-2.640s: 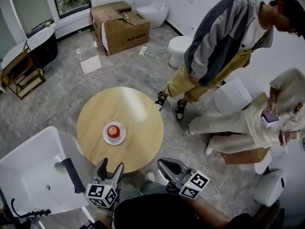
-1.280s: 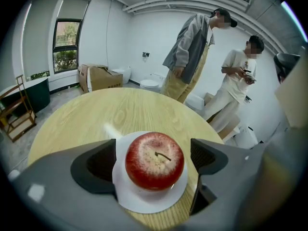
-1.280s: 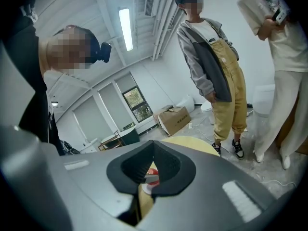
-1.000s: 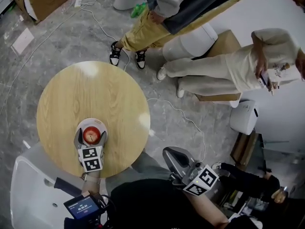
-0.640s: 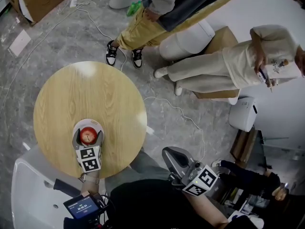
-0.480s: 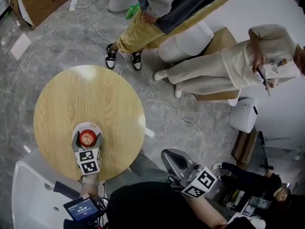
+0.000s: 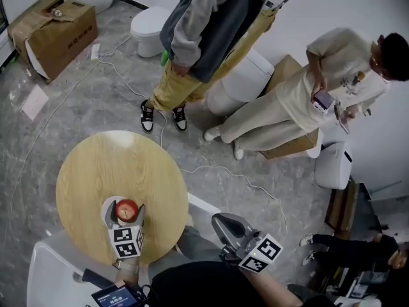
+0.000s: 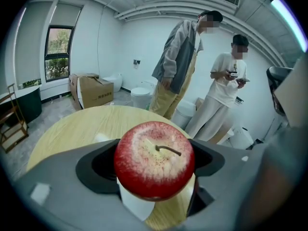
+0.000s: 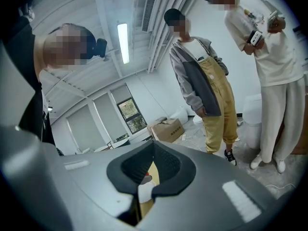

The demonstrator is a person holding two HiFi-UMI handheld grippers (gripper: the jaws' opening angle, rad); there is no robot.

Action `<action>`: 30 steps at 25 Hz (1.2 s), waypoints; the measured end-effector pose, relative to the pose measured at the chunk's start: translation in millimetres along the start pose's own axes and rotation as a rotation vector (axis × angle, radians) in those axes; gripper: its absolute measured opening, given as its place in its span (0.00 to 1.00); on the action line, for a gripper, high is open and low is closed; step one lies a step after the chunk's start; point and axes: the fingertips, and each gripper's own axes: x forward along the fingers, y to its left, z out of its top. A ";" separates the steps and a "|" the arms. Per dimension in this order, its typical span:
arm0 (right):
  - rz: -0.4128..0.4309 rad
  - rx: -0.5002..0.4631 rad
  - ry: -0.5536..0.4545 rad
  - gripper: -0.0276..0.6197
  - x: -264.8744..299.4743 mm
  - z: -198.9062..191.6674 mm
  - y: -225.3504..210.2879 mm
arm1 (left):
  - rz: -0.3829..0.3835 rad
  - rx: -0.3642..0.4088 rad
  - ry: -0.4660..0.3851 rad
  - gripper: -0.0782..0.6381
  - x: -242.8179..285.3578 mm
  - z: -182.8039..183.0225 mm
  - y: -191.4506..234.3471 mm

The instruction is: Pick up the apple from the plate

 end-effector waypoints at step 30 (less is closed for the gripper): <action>0.368 -0.031 -0.082 0.05 30.9 63.4 4.2 | -0.118 0.009 -0.407 0.70 -162.7 142.6 -128.5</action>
